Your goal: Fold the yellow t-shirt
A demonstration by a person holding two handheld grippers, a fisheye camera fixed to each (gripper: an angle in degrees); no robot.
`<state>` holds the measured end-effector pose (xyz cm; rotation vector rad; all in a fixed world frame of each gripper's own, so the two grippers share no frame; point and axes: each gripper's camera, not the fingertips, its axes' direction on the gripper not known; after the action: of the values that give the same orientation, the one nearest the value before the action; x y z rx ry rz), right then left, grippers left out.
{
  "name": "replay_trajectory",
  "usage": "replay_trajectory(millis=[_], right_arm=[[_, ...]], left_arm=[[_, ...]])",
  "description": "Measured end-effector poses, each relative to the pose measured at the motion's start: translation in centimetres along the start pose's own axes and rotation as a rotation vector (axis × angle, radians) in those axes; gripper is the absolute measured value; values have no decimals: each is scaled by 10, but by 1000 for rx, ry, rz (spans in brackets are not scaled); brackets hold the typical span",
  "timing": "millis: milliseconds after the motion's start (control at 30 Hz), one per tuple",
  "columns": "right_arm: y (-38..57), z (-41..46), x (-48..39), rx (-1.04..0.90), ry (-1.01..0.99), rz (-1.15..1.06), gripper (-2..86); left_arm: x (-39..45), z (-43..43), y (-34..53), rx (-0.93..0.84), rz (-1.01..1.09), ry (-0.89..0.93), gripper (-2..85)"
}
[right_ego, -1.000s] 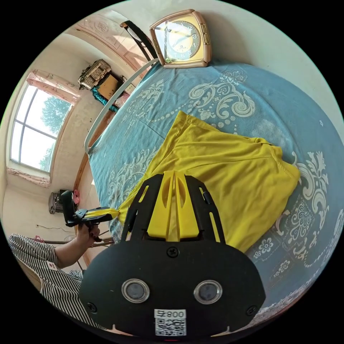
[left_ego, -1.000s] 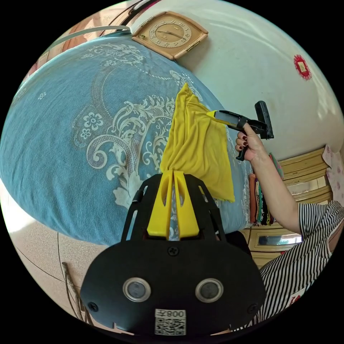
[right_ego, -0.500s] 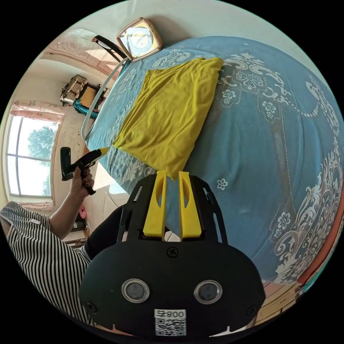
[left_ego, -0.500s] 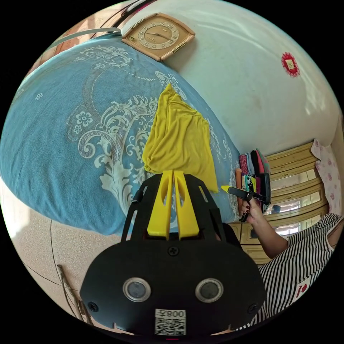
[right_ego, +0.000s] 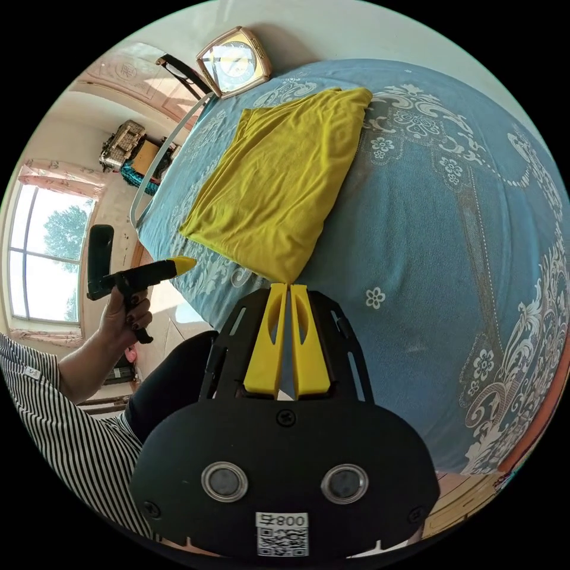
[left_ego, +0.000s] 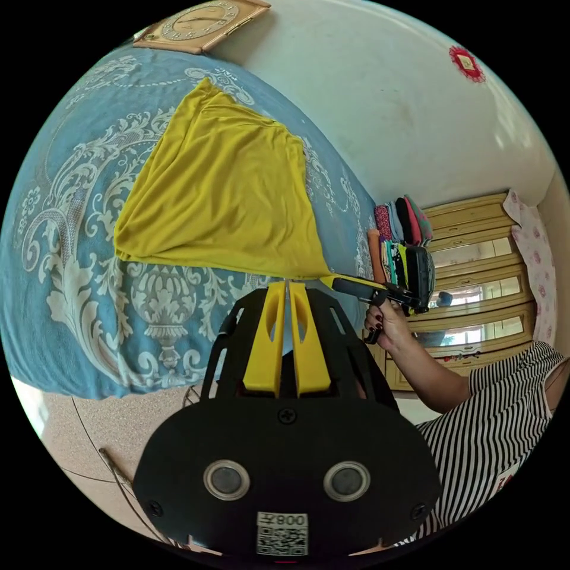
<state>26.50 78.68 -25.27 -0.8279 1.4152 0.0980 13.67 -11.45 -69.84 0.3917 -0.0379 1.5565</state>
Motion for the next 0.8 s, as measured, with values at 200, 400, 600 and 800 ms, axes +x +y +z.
replay_trajectory(millis=[200, 400, 600, 800], right_arm=[[28, -8, -17, 54, 24, -74, 4], [48, -4, -23, 70, 36, -133, 3], [68, 11, -11, 72, 15, -152, 4], [93, 25, 69, 83, -257, 37, 19]], left_arm=[[28, 60, -19, -123, 58, 109, 27], [-21, 104, -11, -69, -228, 498, 56], [-56, 124, 16, 25, -405, 685, 28], [-61, 129, 31, 67, -429, 729, 11]])
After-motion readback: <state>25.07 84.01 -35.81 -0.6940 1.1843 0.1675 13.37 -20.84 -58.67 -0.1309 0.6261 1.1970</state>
